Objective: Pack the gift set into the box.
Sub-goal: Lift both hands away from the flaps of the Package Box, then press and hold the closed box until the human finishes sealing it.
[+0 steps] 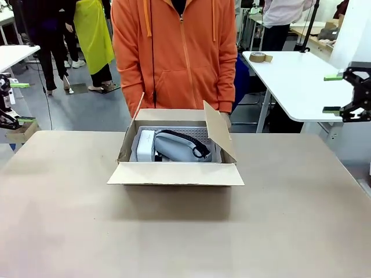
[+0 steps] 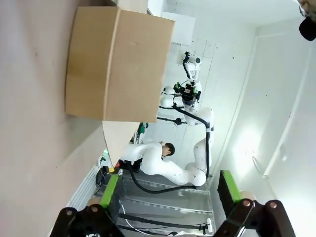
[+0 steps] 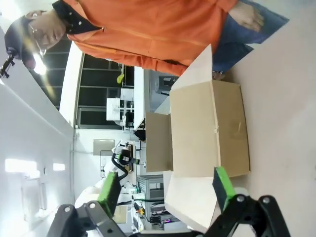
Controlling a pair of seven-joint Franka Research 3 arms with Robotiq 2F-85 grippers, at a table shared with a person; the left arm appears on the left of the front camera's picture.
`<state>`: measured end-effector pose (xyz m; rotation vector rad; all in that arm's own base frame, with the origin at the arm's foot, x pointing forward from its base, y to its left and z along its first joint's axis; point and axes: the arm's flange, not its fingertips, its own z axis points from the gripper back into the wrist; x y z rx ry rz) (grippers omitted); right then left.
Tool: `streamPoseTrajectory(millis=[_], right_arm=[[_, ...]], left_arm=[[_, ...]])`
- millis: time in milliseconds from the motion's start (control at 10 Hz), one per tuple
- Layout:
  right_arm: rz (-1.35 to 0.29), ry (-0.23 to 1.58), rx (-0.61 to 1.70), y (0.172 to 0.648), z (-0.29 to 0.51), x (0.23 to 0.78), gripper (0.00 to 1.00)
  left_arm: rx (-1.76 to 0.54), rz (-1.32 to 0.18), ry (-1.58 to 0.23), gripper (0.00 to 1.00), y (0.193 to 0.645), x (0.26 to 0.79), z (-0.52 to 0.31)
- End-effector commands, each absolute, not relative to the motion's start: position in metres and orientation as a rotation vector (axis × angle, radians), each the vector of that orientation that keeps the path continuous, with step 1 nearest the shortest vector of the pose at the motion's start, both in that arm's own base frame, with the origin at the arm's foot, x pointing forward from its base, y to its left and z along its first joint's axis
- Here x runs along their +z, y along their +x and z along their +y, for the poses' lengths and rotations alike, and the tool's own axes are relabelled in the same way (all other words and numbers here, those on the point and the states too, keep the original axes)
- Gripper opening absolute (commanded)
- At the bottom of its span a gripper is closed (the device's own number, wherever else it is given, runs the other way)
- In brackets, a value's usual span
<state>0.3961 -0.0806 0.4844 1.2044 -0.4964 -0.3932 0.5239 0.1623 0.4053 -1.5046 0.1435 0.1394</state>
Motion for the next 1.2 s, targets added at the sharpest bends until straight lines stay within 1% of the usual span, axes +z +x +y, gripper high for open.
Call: streamPoseTrajectory(millis=[0,1100], right_arm=[[-0.554,1.204,-0.356,0.3901,-0.0804,0.4992,1.0],[-0.554,1.204,-0.356,0.3901,-0.0804,0.4992,1.0]], left_arm=[[0.104,0.117,-1.487,1.0,0.5158,0.4185,0.1577],[0.104,0.117,-1.487,1.0,0.5158,0.4185,0.1577]])
